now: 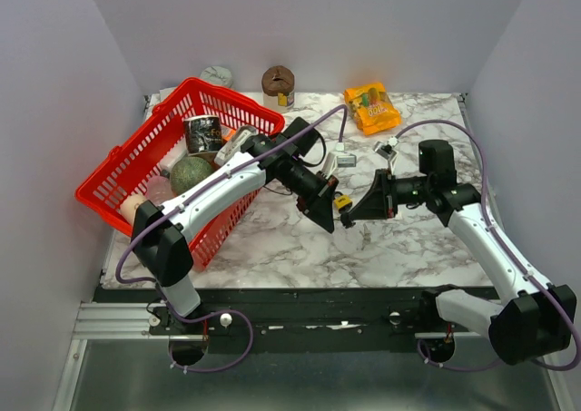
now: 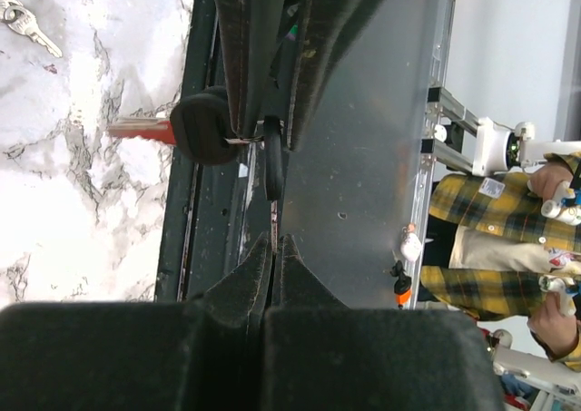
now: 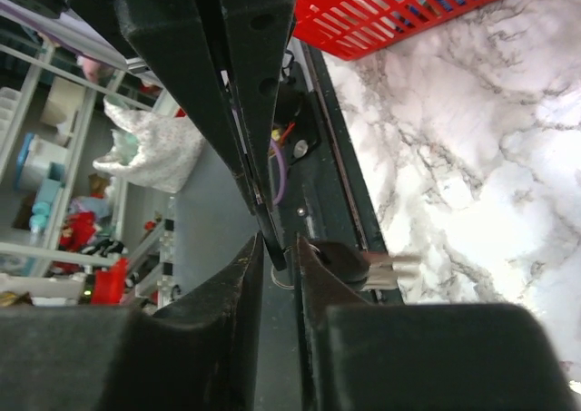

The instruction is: Unlock with the key

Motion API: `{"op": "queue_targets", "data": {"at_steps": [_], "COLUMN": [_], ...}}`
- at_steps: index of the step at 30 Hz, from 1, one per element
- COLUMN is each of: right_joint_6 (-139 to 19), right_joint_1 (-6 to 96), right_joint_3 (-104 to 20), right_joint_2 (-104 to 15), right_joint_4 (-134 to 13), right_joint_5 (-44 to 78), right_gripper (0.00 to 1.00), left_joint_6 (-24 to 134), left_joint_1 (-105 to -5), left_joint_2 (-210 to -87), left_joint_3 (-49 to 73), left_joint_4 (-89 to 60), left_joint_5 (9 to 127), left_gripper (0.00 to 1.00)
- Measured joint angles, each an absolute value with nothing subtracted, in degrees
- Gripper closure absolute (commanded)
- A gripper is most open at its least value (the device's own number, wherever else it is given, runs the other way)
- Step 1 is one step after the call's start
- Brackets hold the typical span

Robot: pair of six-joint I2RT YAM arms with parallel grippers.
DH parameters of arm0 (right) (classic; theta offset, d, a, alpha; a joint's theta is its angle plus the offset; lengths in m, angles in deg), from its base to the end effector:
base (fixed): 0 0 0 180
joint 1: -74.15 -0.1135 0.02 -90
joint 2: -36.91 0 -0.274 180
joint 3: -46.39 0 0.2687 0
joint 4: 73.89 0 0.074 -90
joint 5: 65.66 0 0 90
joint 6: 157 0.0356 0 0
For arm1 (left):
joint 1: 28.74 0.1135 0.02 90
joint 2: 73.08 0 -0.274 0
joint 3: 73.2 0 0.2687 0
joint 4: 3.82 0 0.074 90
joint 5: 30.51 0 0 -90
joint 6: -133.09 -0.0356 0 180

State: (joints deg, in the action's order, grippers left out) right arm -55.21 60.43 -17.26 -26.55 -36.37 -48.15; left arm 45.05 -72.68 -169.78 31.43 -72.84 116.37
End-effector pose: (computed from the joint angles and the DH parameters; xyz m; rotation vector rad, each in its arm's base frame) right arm 0.2189 0.0884 0.3081 -0.7542 1.9741 1.6375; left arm 0.2409 -0.2735 0.3409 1.2887 2.3307 -1.5806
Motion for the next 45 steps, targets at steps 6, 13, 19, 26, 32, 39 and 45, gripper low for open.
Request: {"op": "queue_targets", "data": {"at_steps": [6, 13, 19, 26, 32, 39, 45], "right_joint_6": [-55.96, -55.61, -50.19, -38.91, -27.06, -20.44, -17.97], "right_joint_1": [60.28, 60.21, 62.99, 65.37, 65.37, 65.37, 65.37], "right_joint_3": [-17.82, -18.22, -18.37, -15.64, -11.38, -11.07, -8.99], "right_joint_2": [-27.86, -27.65, -24.1, -19.03, -16.28, -15.56, -15.23], "right_joint_4": [-36.0, -35.74, -39.82, -55.1, -71.28, -79.86, -83.17], "right_joint_5": [-49.31, -48.17, -43.58, -37.77, -32.89, -29.27, -28.44], "right_gripper": [0.99, 0.99, 0.99, 0.99, 0.99, 0.99, 0.99], "left_joint_6": [45.2, 49.03, 55.96, 69.4, 90.25, 101.62, 104.98], "left_joint_1": [-72.44, -72.29, -70.93, -68.2, -68.55, -70.52, -71.21], "left_joint_2": [-170.26, -170.42, -168.32, -157.61, -147.23, -147.79, -149.15], "left_joint_3": [32.06, 32.52, 31.97, 23.01, 6.12, 2.77, 3.12], "left_joint_4": [-73.28, -70.02, -59.2, -40.1, -11.99, -0.13, 3.42], "left_joint_5": [116.55, 114.18, 108.37, 96.72, 86.73, 80.39, 79.1], "left_gripper": [1.0, 0.28, 0.23, 0.24, 0.26, 0.3, 0.37]}}
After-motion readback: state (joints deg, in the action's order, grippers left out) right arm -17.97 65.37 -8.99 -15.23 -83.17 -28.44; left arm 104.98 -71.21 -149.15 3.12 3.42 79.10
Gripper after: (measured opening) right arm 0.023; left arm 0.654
